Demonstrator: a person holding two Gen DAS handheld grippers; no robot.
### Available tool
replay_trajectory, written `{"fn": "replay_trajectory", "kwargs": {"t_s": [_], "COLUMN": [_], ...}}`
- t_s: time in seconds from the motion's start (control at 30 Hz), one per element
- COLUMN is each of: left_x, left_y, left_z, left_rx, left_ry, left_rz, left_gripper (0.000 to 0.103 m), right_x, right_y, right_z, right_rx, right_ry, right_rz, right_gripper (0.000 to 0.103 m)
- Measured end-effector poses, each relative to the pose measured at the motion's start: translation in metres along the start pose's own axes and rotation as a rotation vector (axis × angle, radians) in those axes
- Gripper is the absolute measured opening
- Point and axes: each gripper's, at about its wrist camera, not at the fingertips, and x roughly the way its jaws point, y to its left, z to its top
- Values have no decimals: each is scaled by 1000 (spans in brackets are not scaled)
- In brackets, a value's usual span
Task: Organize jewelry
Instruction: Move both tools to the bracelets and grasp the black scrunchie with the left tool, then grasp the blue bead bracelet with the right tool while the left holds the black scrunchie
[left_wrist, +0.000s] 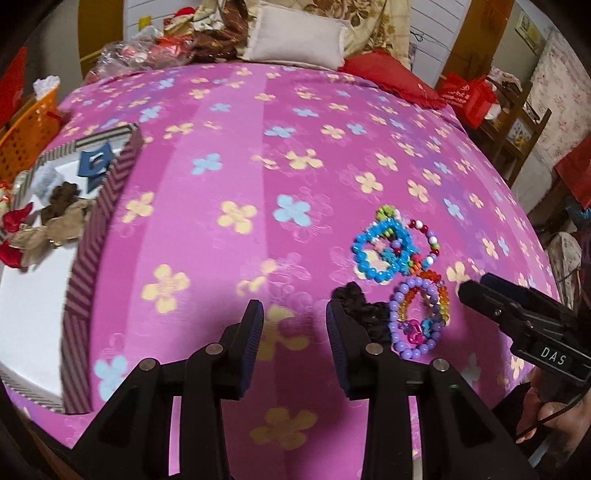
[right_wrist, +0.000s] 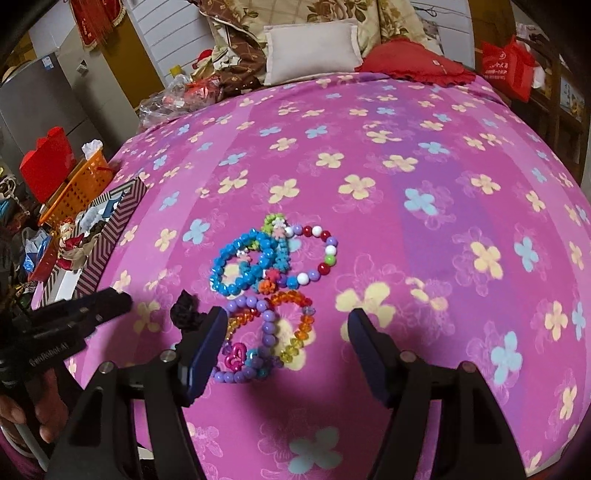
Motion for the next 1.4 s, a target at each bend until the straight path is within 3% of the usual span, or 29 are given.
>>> {"fn": "replay_trajectory", "kwargs": {"t_s": [0.3,0.47,0.67,0.77,1.03,1.1,1.17,1.2,1.23,1.4], "left_x": [20,38,39,39,38,38,38,37,38,27], "left_y": [-16,-19,-16,-7,2,1,1,3,4,16], "left_z": [0,3,4,5,6,6,6,6,6,8], "left_rx": [-27,-47,-14,-19,-45,-39,-37,-39,-42,-73], "left_ry": [70,91,68,69,67,61,56,53,58,27], "left_rz": [-130,-94,-3,0,-20,-16,-17,-22,-28,-44], "left_gripper": [39,39,38,38,38,38,32,18,13,6], "right_x": [10,20,38,49,78,78,78,75,73,48], "right_y": [0,4,23,36,36,35,34,34,35,37], "right_z": [7,17,32,38,46,47,48,47,47,51], "right_rx": [-15,-47,-144,-220,-255,-252,-244,-242,-243,-217], "right_ry": [0,0,6,14,61,53,55,48,41,-9], "right_rz": [7,5,5,-6,-23,-19,-9,-3,1,48], "right_gripper": [71,69,41,30,26,16,9,9,8,8]}}
